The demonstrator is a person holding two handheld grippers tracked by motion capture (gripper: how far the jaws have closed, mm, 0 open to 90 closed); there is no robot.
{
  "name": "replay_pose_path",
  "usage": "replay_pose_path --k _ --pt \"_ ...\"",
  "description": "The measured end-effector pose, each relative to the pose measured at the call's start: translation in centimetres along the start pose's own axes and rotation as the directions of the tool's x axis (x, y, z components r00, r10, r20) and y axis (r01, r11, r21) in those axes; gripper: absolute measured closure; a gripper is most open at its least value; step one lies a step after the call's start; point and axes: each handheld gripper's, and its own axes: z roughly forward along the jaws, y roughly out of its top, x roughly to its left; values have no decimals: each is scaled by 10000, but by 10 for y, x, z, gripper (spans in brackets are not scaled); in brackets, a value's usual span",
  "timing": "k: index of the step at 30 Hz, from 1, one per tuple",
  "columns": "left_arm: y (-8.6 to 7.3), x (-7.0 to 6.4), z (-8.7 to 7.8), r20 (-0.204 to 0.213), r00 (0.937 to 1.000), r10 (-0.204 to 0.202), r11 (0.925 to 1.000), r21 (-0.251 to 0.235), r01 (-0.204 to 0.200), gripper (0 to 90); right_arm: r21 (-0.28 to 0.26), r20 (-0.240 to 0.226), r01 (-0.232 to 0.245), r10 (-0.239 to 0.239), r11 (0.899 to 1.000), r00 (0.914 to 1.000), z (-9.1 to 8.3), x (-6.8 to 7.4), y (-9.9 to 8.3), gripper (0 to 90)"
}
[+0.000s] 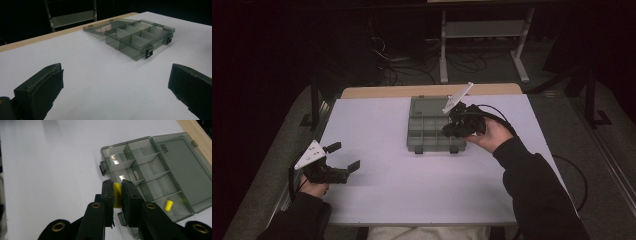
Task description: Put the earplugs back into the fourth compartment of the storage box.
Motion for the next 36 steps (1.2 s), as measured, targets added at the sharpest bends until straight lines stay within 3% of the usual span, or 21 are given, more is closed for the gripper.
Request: replay_pose_path --k 10,19,27,36 --pt "0 0 0 11 10000 -20 10000 -2 20 0 6 428 -708 707 9975 9966 3 -40 5 789" --pt "0 0 0 33 10000 -17 10000 -8 17 0 143 756 -1471 1456 9890 9864 23 -70 -3 788" --pt "0 0 0 47 10000 -18 10000 -13 18 0 258 923 -2007 1976 9793 9759 39 -90 -11 789" --pt "0 0 0 65 10000 -29 10000 -26 30 0 791 1014 -2525 2442 9644 9644 63 -106 -21 789"
